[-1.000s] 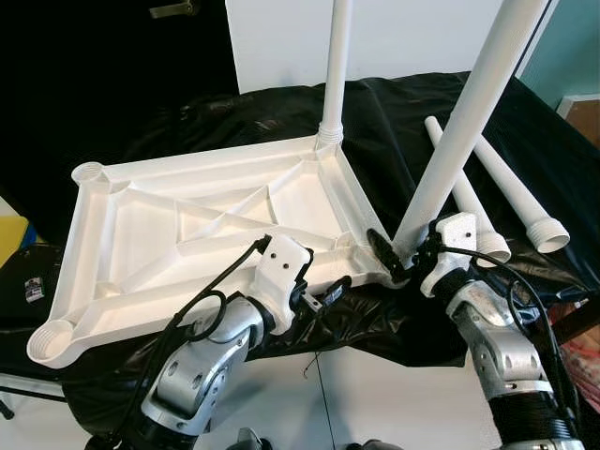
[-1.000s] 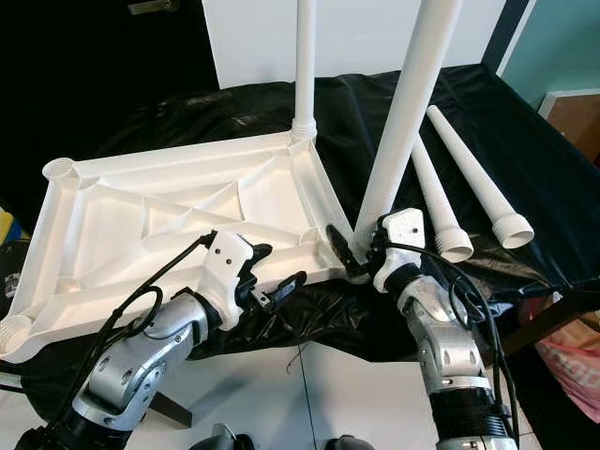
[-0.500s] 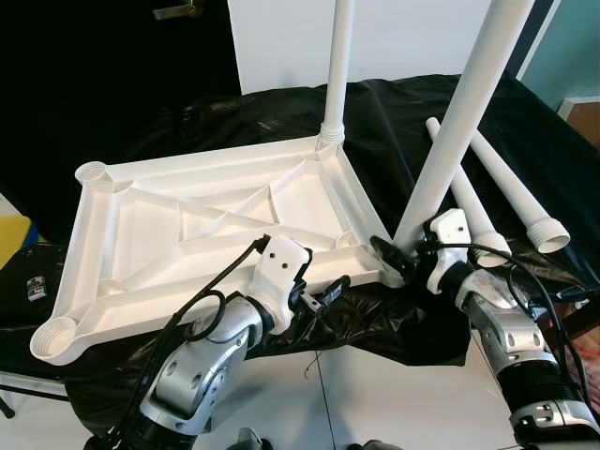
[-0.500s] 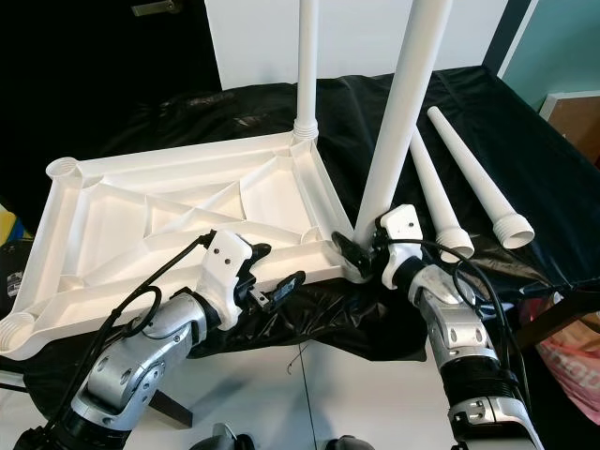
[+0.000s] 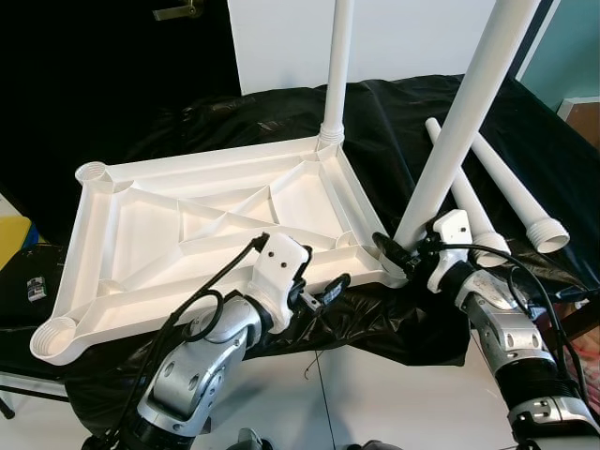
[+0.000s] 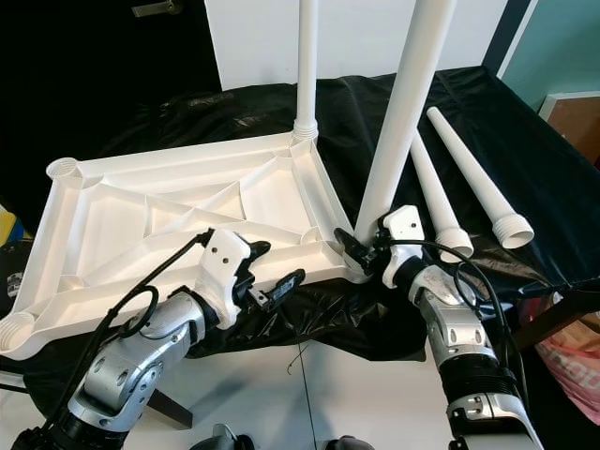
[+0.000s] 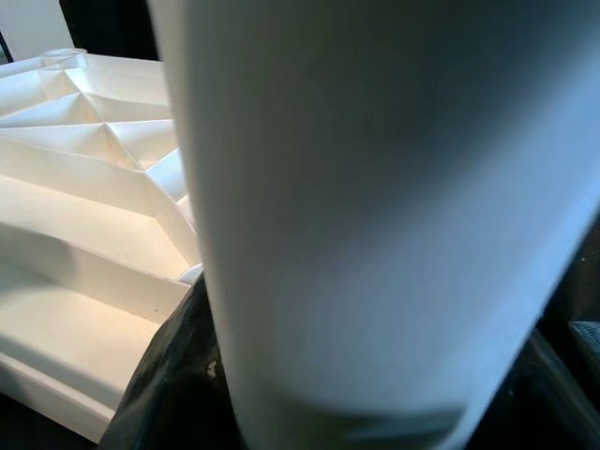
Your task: Building children table
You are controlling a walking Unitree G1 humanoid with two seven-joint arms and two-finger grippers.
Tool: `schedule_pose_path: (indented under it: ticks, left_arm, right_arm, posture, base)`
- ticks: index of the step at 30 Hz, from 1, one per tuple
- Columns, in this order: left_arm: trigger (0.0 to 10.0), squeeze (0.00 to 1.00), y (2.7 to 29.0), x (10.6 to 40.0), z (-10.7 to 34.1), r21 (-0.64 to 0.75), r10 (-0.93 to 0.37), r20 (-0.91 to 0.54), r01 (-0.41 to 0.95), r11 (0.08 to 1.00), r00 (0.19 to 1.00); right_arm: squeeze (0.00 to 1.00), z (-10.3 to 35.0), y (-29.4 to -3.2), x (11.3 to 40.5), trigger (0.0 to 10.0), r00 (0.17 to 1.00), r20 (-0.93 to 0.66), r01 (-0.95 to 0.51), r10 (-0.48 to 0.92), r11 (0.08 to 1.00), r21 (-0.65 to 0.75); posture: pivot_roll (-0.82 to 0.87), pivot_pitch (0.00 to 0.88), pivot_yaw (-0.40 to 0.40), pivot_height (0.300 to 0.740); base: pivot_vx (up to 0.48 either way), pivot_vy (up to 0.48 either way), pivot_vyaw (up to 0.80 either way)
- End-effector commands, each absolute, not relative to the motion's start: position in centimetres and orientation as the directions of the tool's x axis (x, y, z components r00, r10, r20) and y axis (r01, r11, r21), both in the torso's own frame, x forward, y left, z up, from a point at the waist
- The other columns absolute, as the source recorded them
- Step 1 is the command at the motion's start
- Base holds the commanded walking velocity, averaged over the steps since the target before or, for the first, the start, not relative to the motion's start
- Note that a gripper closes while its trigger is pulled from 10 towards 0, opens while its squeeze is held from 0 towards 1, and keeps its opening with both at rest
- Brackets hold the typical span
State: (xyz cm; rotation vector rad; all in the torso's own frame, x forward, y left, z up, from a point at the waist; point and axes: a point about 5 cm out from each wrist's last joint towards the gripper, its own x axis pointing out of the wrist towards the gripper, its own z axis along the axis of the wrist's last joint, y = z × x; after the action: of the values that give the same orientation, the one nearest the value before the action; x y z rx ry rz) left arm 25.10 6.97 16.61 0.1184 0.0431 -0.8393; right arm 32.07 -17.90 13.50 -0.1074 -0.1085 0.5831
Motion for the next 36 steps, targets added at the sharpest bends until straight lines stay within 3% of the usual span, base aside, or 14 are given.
schedule_pose_path:
  ticks: [1, 16, 18, 20, 36]
  left_arm:
    - [10.0, 0.00, 7.0, 24.9, 16.5, 0.082, -0.761, -0.098, 0.767, 0.636, 0.642]
    - [10.0, 0.00, 6.9, 24.8, 16.4, 0.079, -0.761, -0.097, 0.767, 0.637, 0.642]
    - [10.0, 0.00, 6.8, 24.8, 16.4, 0.077, -0.762, -0.095, 0.768, 0.635, 0.640]
    - [10.0, 0.00, 6.7, 24.8, 16.4, 0.076, -0.764, -0.093, 0.770, 0.634, 0.638]
    - [10.0, 0.00, 6.7, 25.0, 16.5, 0.087, -0.766, -0.090, 0.771, 0.631, 0.636]
  right_arm:
    - [0.00, 12.1, -17.7, 31.7, 10.0, 0.851, 0.026, -0.520, 0.524, 0.849, -0.096]
    - [0.00, 11.8, -15.1, 31.1, 10.0, 0.973, 0.033, -0.228, 0.227, 0.974, 0.009]
    - [0.00, 11.2, -14.3, 30.8, 10.0, 1.000, -0.012, -0.019, 0.020, 0.998, 0.063]
    - [0.00, 10.9, -13.7, 30.5, 10.0, 0.995, -0.032, 0.095, -0.092, 0.992, 0.084]
    - [0.00, 12.0, -11.8, 29.9, 10.0, 0.999, 0.023, 0.029, -0.032, 0.996, 0.089]
  posture:
    - [-0.01, 0.098, 0.005, 0.740]
    - [-0.02, 0.094, -0.003, 0.740]
    - [-0.02, 0.092, -0.006, 0.740]
    - [-0.01, 0.088, -0.009, 0.740]
    - [-0.01, 0.064, -0.009, 0.740]
  base:
    - [0.000, 0.000, 0.00]
    - [0.000, 0.000, 0.00]
    - [0.000, 0.000, 0.00]
    - [0.000, 0.000, 0.00]
    - [0.000, 0.000, 0.00]
